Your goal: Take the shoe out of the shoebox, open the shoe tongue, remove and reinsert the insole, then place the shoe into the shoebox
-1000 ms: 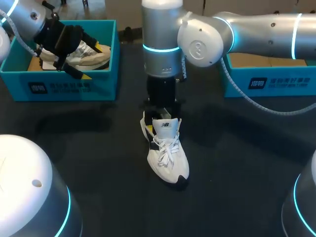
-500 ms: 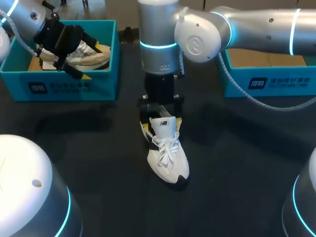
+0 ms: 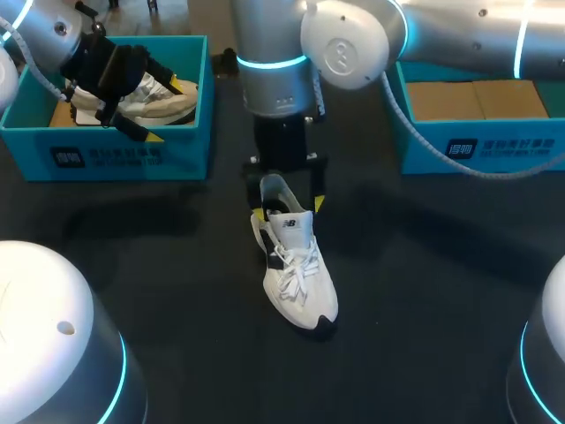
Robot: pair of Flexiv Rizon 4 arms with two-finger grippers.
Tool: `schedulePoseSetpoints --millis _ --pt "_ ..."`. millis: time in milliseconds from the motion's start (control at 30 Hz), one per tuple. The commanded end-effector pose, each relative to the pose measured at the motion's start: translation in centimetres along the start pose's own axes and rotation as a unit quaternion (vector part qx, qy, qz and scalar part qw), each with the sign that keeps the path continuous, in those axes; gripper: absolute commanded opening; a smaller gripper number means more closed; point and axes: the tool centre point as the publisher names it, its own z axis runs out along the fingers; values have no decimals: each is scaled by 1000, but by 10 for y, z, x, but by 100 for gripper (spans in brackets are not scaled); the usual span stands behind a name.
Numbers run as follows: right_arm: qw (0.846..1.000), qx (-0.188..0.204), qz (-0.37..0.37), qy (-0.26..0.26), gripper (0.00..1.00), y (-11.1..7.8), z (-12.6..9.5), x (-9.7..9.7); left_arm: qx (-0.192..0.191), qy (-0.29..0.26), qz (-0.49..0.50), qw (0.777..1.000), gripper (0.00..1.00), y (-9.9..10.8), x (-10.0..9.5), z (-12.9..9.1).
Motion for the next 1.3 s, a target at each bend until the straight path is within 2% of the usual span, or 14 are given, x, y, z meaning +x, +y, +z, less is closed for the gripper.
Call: schedulePoseSetpoints --millis 33,233,400,433,467,500,633,767,900,967,1000,1033,1167,1300 --pt "1000 -10 3 -17 100 -9 -19 6 -2 2 0 1000 100 0 0 -1" --pt "999 -21 10 -28 100 -20 -40 21 -2 2 0 1000 100 0 0 -1" --pt "999 -22 20 -35 100 -31 -46 32 -2 2 0 1000 100 0 0 -1" --pt "999 -21 22 -35 96 -34 -46 33 -2 2 0 1000 100 0 0 -1" --pt "999 -23 28 -36 86 -37 -46 35 -2 2 0 1000 100 0 0 -1" --pt "999 -23 32 -37 83 -41 -47 36 -2 2 0 1000 100 0 0 -1" --pt "998 -24 47 -40 77 -55 -48 42 -2 2 0 1000 100 0 0 -1" --pt "997 -22 65 -36 81 -70 -44 44 -2 2 0 1000 100 0 0 -1" --pt "996 -22 81 -30 78 -83 -34 43 -2 2 0 1000 100 0 0 -1" --pt "995 -25 91 -24 71 -89 -27 41 -2 2 0 1000 100 0 0 -1" --pt "995 -26 92 -24 72 -90 -25 40 -2 2 0 1000 100 0 0 -1" --pt "995 -27 96 -21 69 -93 -21 39 -2 2 0 1000 100 0 0 -1" --pt "994 -28 100 -19 51 -96 -12 32 -2 2 0 1000 100 0 0 -1" --pt "994 -29 102 -18 49 -98 -4 23 -2 2 0 1000 100 0 0 -1"
